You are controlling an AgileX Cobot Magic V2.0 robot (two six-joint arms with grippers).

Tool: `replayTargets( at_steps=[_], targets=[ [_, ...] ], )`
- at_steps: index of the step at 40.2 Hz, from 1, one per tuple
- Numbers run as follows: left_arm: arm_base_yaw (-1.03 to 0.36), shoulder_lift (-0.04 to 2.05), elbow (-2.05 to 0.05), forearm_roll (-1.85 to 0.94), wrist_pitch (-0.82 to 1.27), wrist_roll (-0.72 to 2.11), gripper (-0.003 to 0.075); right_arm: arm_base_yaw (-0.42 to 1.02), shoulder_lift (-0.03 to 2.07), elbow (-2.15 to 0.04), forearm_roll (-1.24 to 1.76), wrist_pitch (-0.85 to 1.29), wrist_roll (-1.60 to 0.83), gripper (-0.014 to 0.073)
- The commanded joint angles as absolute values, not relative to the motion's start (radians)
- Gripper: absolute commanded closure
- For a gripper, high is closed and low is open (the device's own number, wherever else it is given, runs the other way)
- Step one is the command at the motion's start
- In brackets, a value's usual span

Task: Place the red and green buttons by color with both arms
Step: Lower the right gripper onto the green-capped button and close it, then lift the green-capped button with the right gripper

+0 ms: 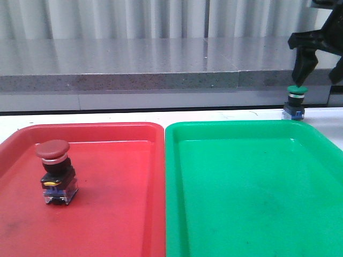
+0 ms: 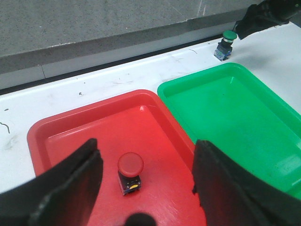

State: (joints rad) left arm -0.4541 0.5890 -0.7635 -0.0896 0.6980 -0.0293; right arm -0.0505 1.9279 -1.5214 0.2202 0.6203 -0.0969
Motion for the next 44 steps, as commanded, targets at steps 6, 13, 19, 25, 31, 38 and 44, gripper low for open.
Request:
replayTargets(
  at_steps=[6,13,19,25,31,38,44],
  targets=[
    [-0.462,0.591,-0.790,-0.095,0.634,-0.033,0.0300,-0.053,2.001,-1.673,0.265,0.592,-0.125,0.0034],
    [-0.462,0.591,-0.790,-0.095,0.634,-0.033,0.0301,-0.048,2.063,-1.726,0.277,0.582,-0.127,0.0034],
    [-0.462,0.591,-0.790,-0.095,0.634,-0.033,0.0301,-0.036,2.080,-1.742,0.277,0.587,-0.131,0.0090],
    [-0.462,0.591,-0.790,-0.095,0.634,-0.033,0.0301,-0.026,2.080,-1.742,0.280,0.581,-0.135,0.0307],
    [-0.462,0.591,-0.790,-0.095,0.634,-0.033,0.0301,-0.026,2.073,-1.742,0.281,0.586,-0.135,0.0351],
    [-0.462,0.591,-0.790,-0.095,0.634,-0.033,0.0301,-0.026,2.023,-1.743,0.281,0.608,-0.135,0.0351],
    [-0.462,0.591,-0.790,-0.095,0.634,-0.033,0.0301,-0.026,1.945,-1.744,0.281,0.690,-0.135,0.0351]
  ],
)
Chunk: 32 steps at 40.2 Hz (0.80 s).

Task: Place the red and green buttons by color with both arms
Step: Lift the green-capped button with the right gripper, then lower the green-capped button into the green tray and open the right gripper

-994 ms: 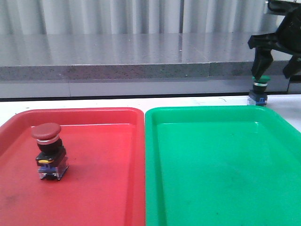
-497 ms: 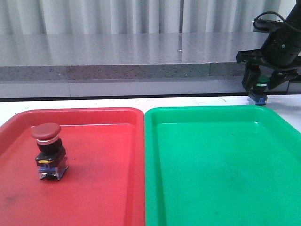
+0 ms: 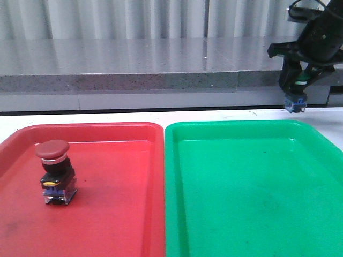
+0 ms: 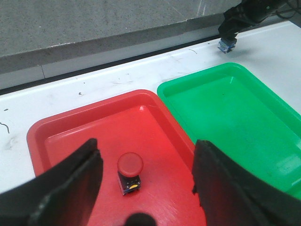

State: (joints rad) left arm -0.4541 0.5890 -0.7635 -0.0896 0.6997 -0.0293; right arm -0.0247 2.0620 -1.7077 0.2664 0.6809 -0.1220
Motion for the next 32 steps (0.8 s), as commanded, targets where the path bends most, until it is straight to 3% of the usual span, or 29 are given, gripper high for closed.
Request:
replayTargets(
  at_steps=[1,13,32],
  targets=[
    [-0.462,0.591,-0.790,-0.095,0.634,-0.033,0.0301,-0.025,1.928,-1.744,0.281,0.713,-0.135,0.0351],
    [-0.462,0.591,-0.790,-0.095,0.634,-0.033,0.0301,0.001,1.715,-1.692,0.282,0.870,-0.228,0.0351],
    [-0.462,0.591,-0.790,-0.095,0.634,-0.033,0.0301,0.196,1.302,-1.150,0.305,0.684,-0.247,0.0351]
  ],
)
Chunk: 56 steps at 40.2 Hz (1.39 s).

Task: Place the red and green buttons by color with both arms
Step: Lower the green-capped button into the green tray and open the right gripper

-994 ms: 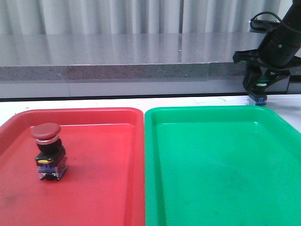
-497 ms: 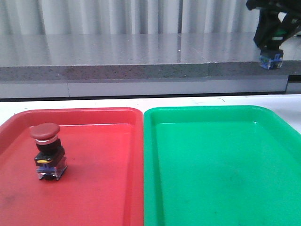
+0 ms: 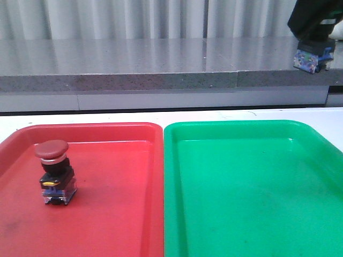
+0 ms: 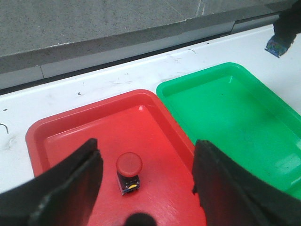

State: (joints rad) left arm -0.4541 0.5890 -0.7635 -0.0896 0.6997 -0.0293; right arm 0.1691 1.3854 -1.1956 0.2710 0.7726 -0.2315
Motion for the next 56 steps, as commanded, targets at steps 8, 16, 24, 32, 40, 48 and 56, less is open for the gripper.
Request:
replayTargets(
  at_steps=[8,16,24,32,40,48,56],
  targets=[
    [-0.462,0.591,-0.790,-0.095,0.634,-0.033,0.0301,0.283,1.270,-0.985,0.312,0.580,-0.247,0.0351],
    [-0.462,0.591,-0.790,-0.095,0.634,-0.033,0.0301,0.335,1.316,-0.896,0.312,0.447,-0.247,0.0351],
    [-0.462,0.591,-0.790,-0.095,0.634,-0.033,0.0301,0.335,1.406,-0.892,0.312,0.413,-0.247,0.0351],
    [-0.462,0.591,-0.790,-0.095,0.634,-0.033,0.0301,0.335,1.486,-0.892,0.312,0.371,-0.247,0.0351],
    [-0.462,0.591,-0.790,-0.095,0.634,-0.033,0.0301,0.335,1.516,-0.892,0.312,0.348,-0.247,0.0311],
    [-0.462,0.591,-0.790,-0.095,0.634,-0.033,0.0301,0.335,1.551,-0.892,0.312,0.303,-0.247,0.0298],
    [-0.462,0.591,-0.790,-0.095,0.634,-0.033,0.0301,0.335,1.575,-0.892,0.312,0.280,-0.247,0.0286]
  ],
)
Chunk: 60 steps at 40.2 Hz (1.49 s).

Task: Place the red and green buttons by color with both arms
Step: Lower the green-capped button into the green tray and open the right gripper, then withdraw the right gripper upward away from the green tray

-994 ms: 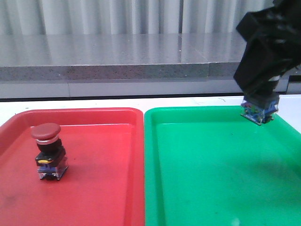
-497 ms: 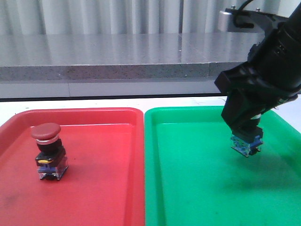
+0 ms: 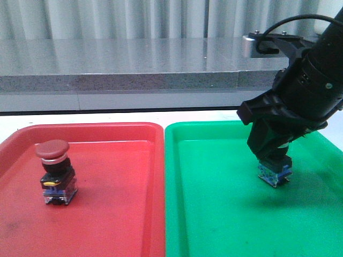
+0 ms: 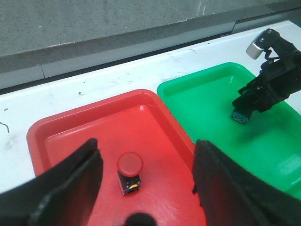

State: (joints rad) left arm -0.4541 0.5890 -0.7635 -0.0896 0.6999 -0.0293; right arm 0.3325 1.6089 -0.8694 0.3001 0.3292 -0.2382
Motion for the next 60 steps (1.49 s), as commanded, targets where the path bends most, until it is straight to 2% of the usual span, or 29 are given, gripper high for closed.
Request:
replayTargets(
  at_steps=[1,7,11,23,49,60],
  targets=[
    [-0.462,0.591,-0.790,-0.095,0.634,-0.033,0.0301,0.335,1.575,-0.892,0.312,0.280,-0.247,0.0272],
    [-0.462,0.591,-0.790,-0.095,0.634,-0.033,0.0301,0.335,1.575,-0.892,0.312,0.285,-0.247,0.0076],
    [-0.462,0.591,-0.790,-0.095,0.634,-0.033,0.0301,0.335,1.573,-0.893,0.312,0.286,-0.247,-0.0001],
    [-0.462,0.591,-0.790,-0.095,0.634,-0.033,0.0301,0.335,1.453,-0.895,0.312,0.402,-0.247,-0.0006],
    [-0.462,0.591,-0.790,-0.095,0.634,-0.033,0.0301,0.334,0.865,-0.895,0.268,0.830,-0.244,-0.0006],
    [-0.462,0.591,-0.790,-0.095,0.634,-0.033,0.0301,0.334,0.679,-0.893,0.161,0.963,-0.135,-0.0006]
  ],
)
